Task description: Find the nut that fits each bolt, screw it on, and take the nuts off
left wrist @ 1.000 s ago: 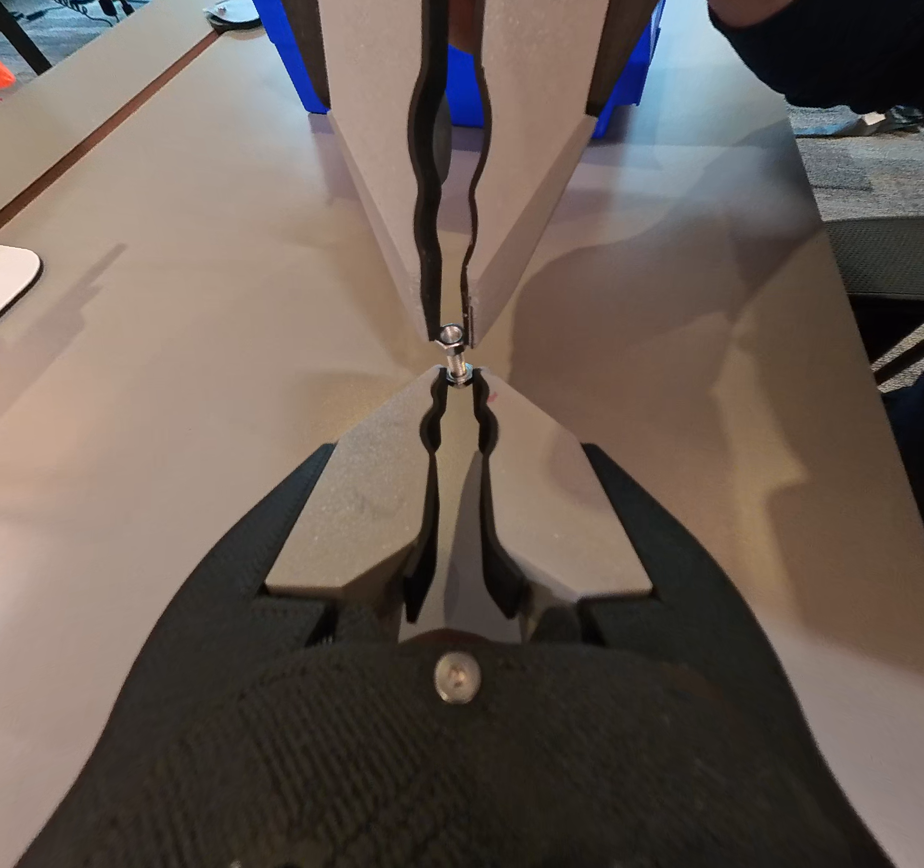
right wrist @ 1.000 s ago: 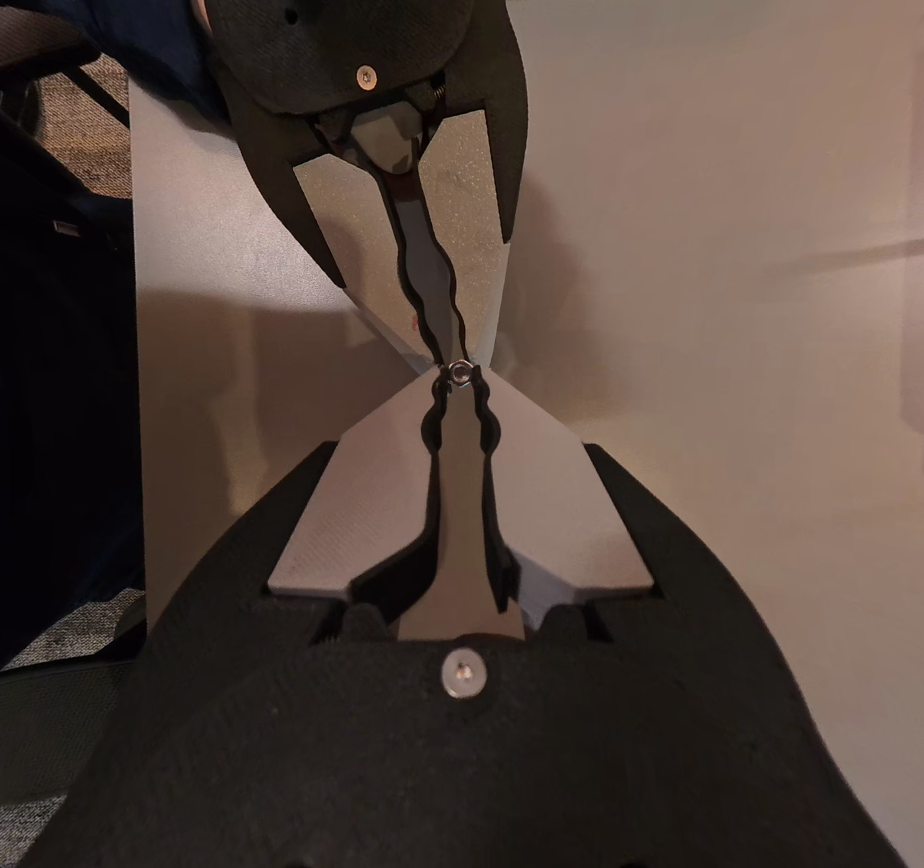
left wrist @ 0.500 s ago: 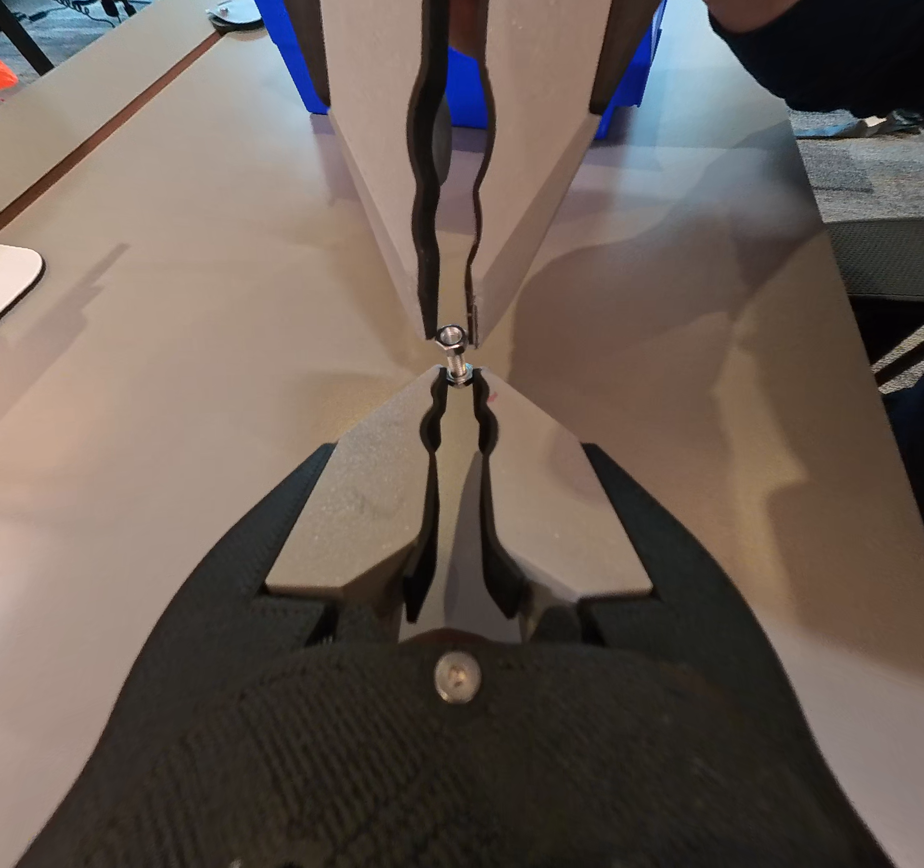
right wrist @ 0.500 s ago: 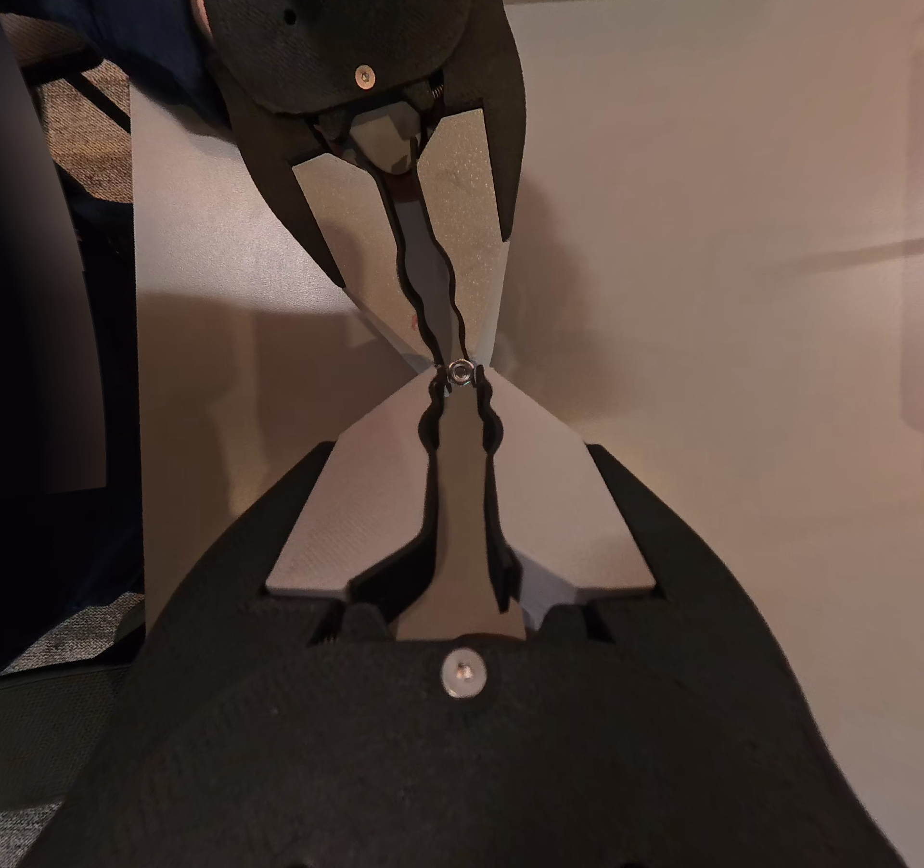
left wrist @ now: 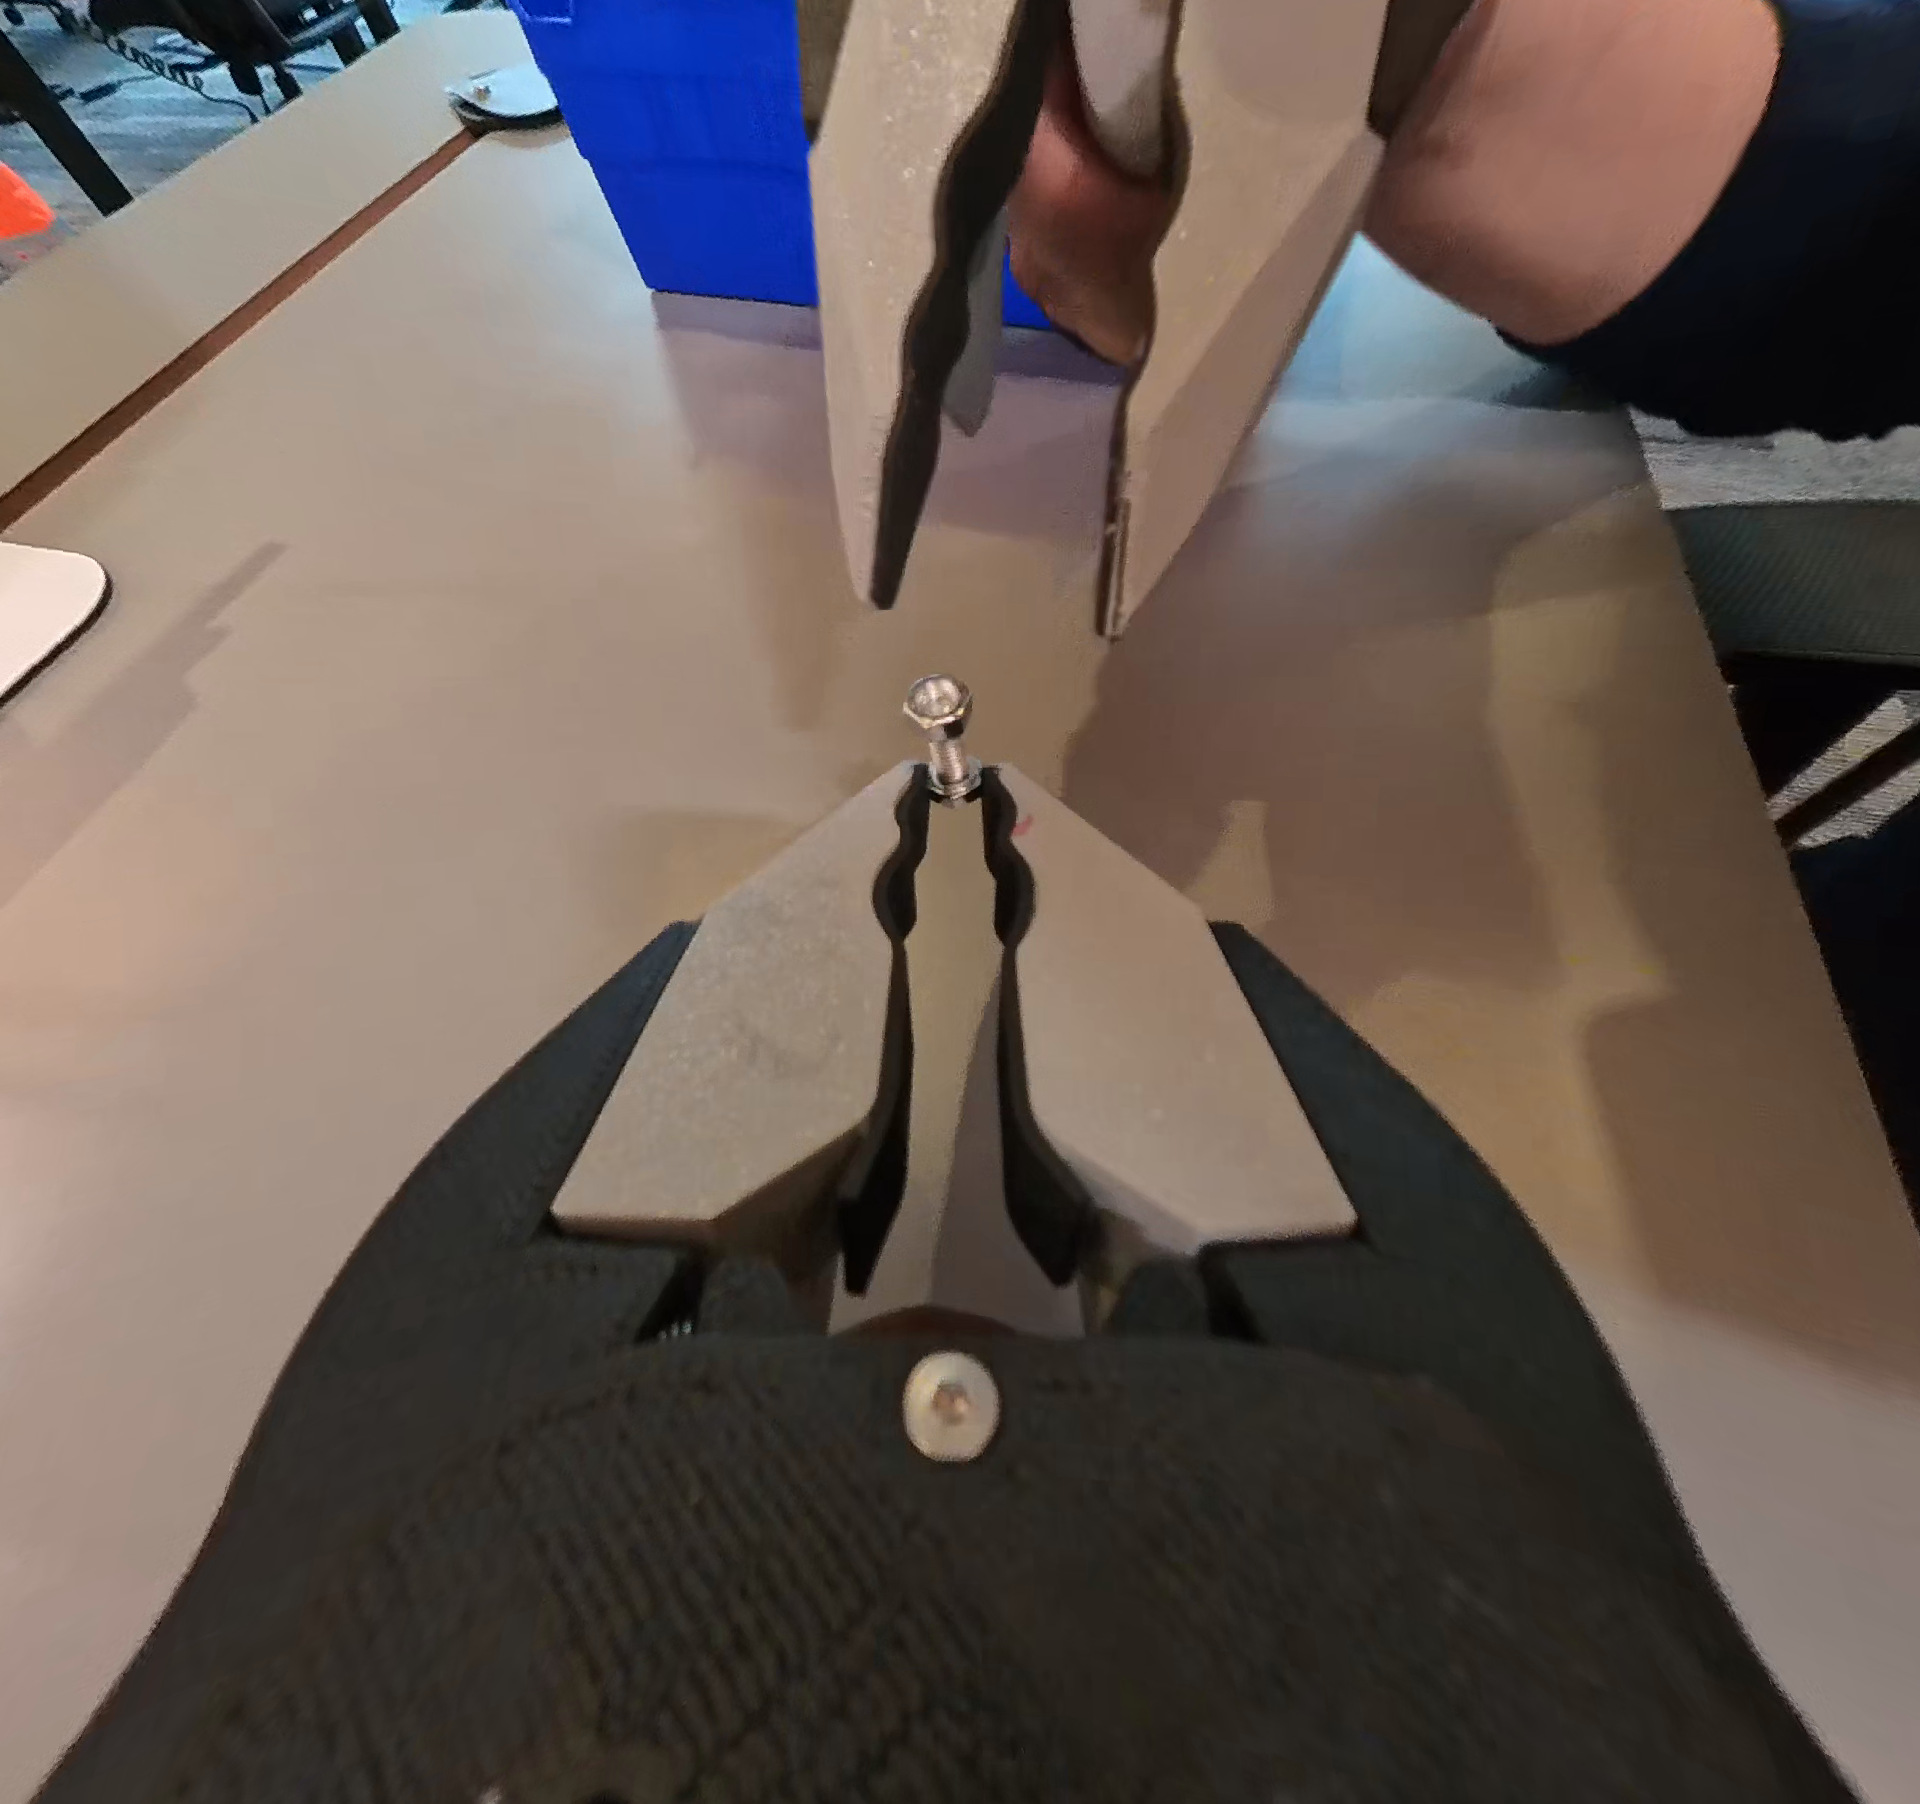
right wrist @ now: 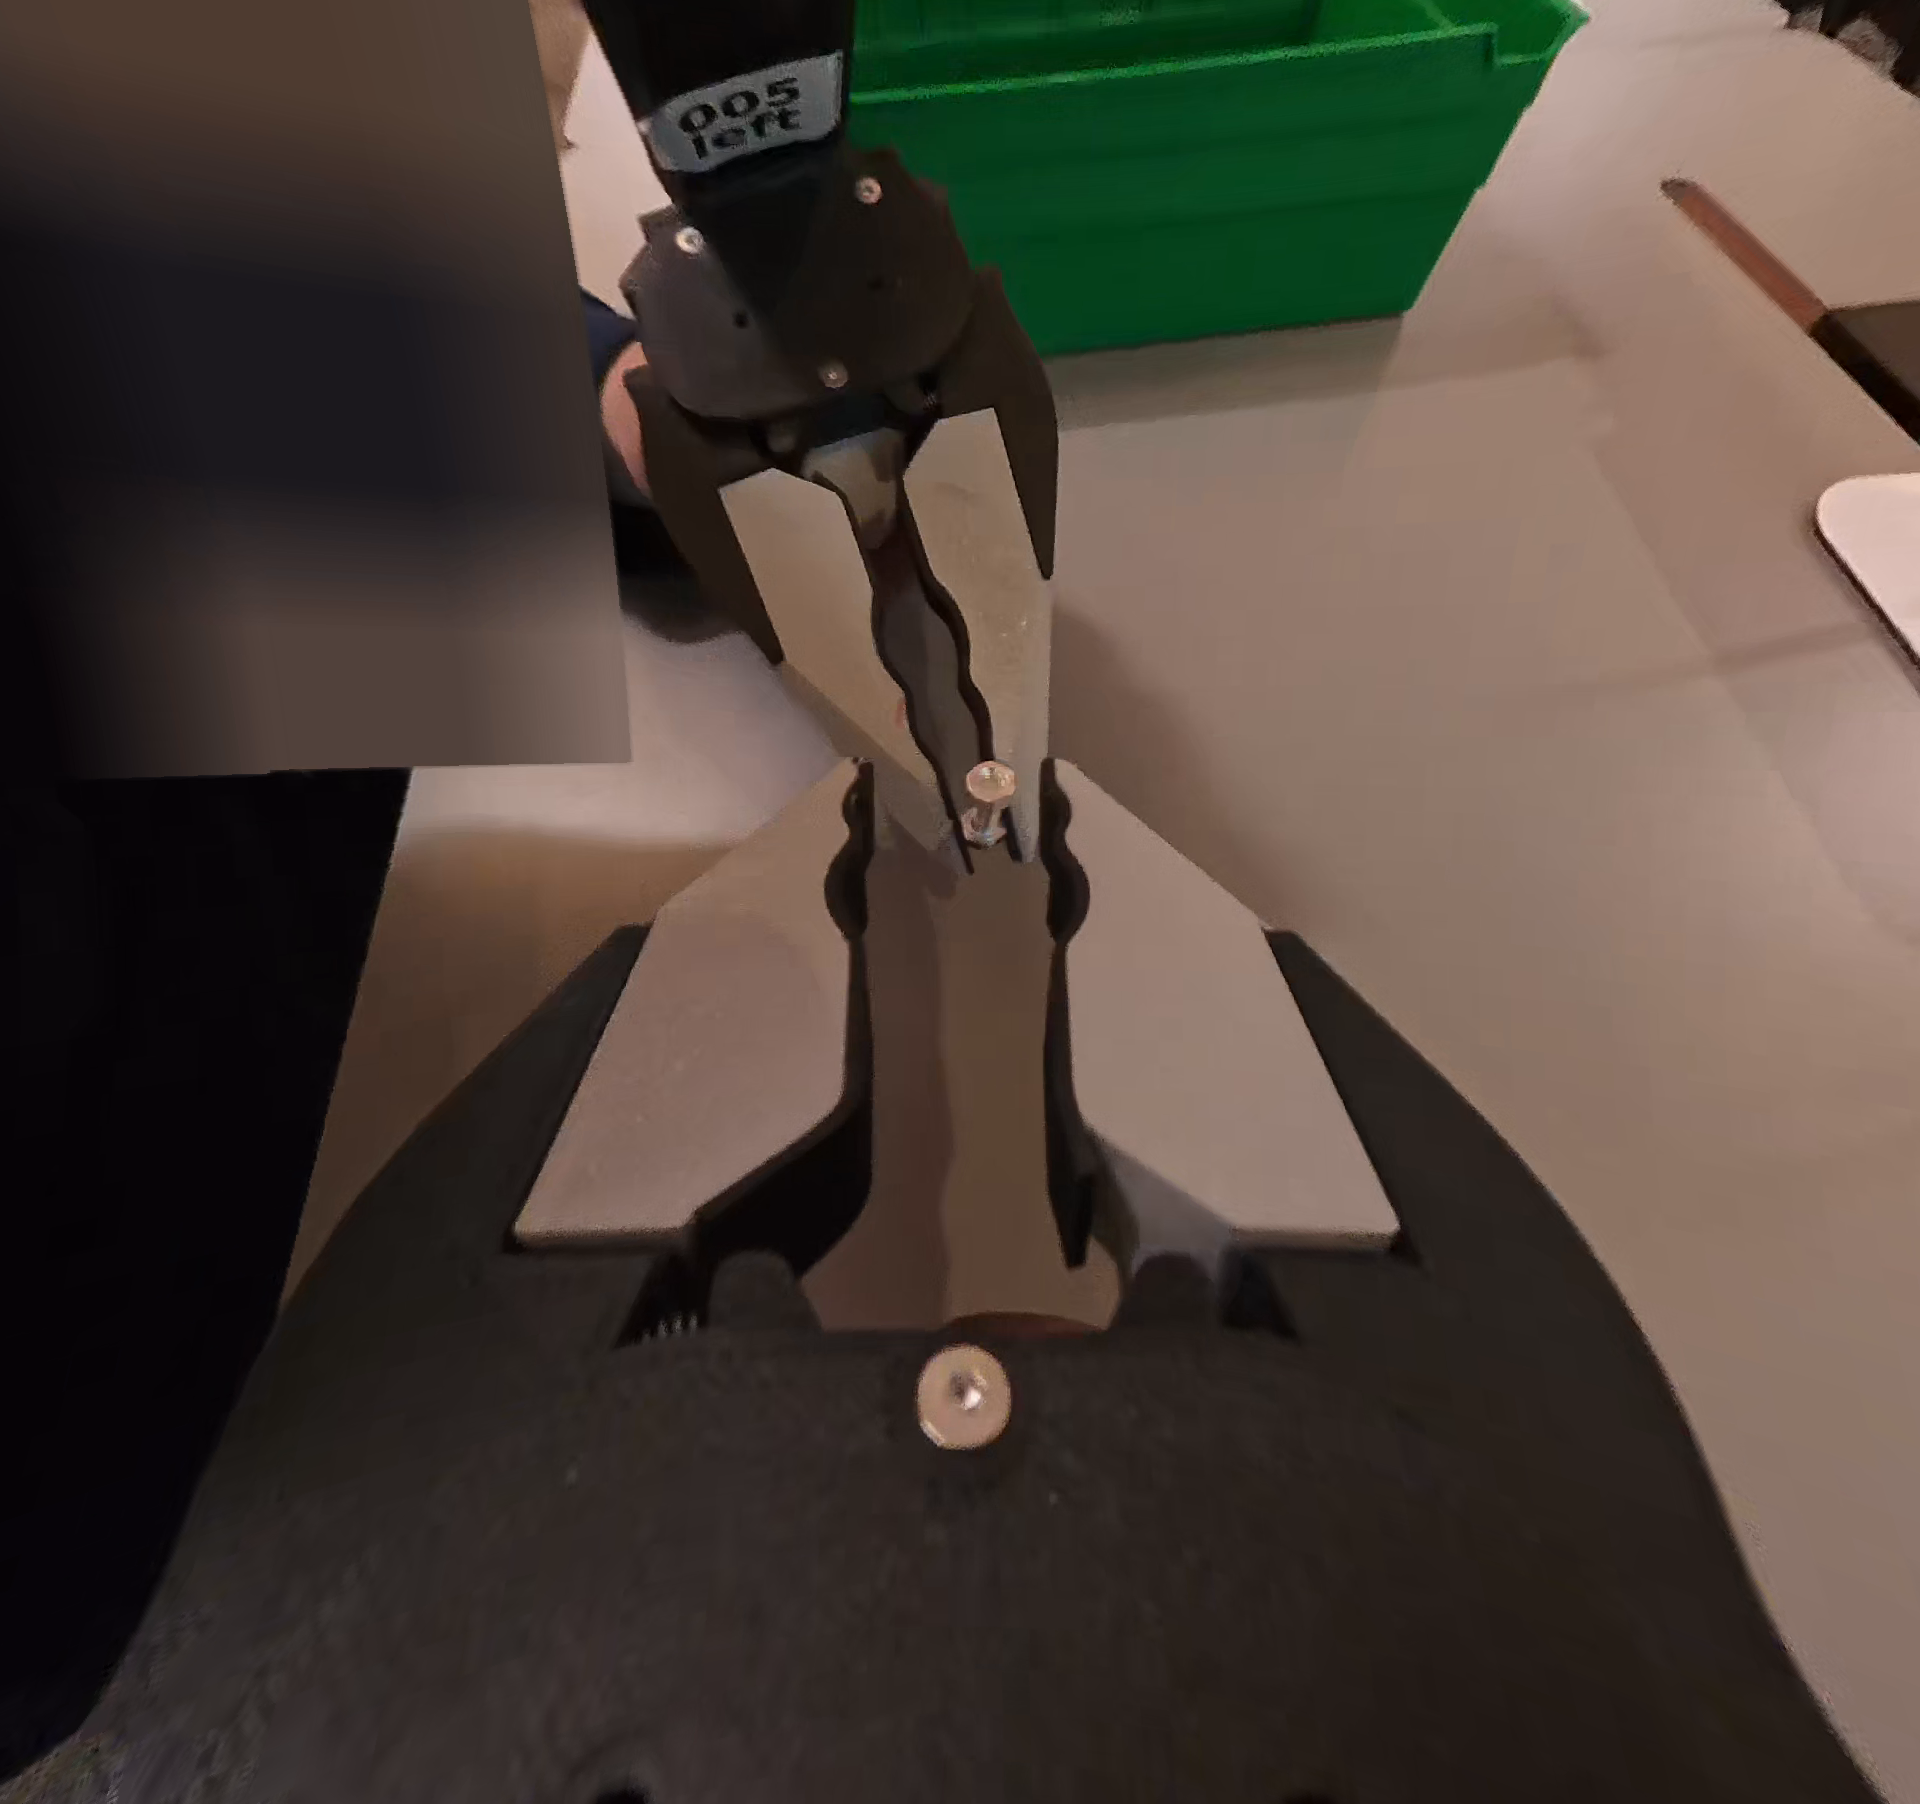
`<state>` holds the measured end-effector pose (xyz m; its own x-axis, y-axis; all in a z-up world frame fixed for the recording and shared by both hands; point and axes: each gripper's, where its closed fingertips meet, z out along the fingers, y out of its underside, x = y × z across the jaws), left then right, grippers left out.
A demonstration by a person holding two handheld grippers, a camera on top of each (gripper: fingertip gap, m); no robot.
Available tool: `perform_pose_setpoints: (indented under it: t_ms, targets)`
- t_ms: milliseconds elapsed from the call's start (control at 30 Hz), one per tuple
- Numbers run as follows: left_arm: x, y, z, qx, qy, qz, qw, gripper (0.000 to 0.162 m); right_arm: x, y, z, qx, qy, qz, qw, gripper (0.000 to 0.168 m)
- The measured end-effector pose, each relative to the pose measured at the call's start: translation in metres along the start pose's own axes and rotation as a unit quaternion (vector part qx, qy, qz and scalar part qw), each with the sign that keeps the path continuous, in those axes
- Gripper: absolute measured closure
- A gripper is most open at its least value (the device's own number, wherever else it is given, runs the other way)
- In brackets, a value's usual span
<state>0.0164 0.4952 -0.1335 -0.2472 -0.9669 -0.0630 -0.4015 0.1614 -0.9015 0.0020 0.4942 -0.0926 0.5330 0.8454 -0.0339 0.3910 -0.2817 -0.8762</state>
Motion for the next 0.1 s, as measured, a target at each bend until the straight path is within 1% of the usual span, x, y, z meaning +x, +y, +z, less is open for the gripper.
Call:
perform_pose_setpoints:
  t_ms: [100]
  targets:
    - [0.0021,-0.0039,-0.0018,0.009,0.004,0.004,1.000,0.154,-0.0050,0.0019,0.0012,0.025,0.003,-0.007,1.000,0.139]
